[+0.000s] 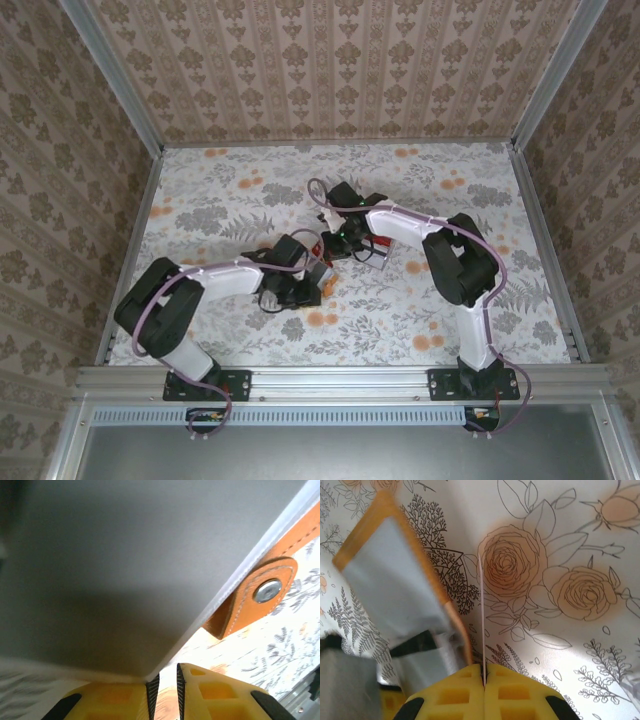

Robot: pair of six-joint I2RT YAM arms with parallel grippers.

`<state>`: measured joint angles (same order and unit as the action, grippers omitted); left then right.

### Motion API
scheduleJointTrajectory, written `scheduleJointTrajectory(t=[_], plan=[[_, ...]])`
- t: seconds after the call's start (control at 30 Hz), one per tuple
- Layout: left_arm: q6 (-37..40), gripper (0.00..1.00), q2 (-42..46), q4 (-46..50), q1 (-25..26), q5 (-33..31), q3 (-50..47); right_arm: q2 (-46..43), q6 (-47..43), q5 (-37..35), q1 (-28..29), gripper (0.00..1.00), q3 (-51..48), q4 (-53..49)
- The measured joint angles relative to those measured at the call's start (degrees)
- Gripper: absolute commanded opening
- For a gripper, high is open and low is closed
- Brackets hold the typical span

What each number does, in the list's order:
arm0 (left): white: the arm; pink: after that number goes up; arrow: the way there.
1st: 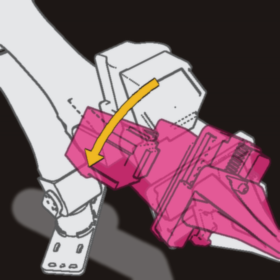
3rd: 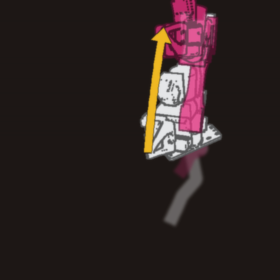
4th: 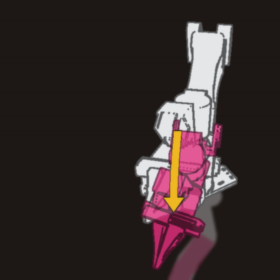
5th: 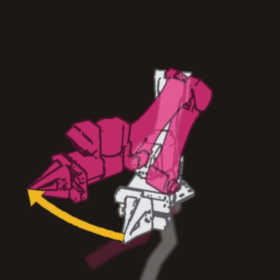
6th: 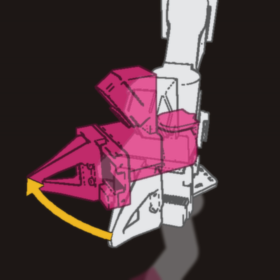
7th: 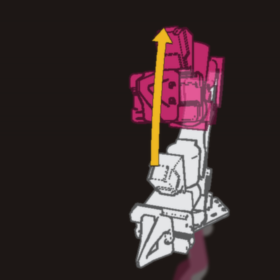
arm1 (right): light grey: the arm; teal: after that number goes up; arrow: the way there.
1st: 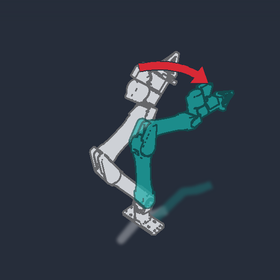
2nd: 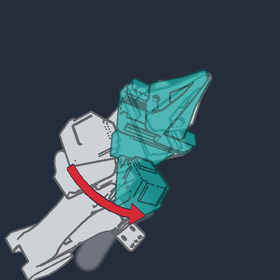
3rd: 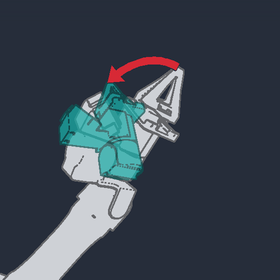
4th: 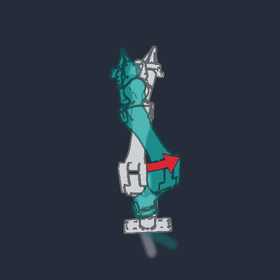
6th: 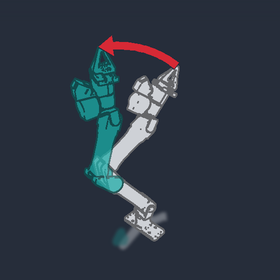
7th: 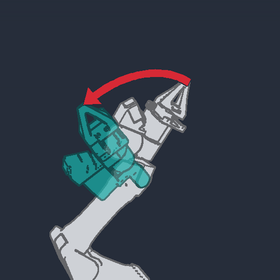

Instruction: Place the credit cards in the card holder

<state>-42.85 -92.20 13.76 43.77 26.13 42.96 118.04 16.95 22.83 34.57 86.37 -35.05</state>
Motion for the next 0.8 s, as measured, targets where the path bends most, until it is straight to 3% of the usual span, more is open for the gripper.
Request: scheduleJointTrajectory(t=[0.13,0.27,0.63,0.8], plan=[[-2.60,0.24,-2.23,-2.93,3.98,-0.15,2.08,0.13,-1.29,-1.44,-0.13,0.00,0.63,-1.18],[-2.54,0.32,0.02,-0.24,2.84,-1.86,1.88,-0.28,-1.90,-2.78,-0.24,0.00,0.63,-1.68],[1.57,0.45,21.38,10.95,-16.48,-4.26,0.61,-6.27,-2.08,-7.54,-0.94,0.00,0.81,-2.49],[6.71,0.47,19.28,15.04,-24.90,-4.57,2.38,-8.31,-1.60,-5.84,-0.92,0.00,-0.52,-1.07]])
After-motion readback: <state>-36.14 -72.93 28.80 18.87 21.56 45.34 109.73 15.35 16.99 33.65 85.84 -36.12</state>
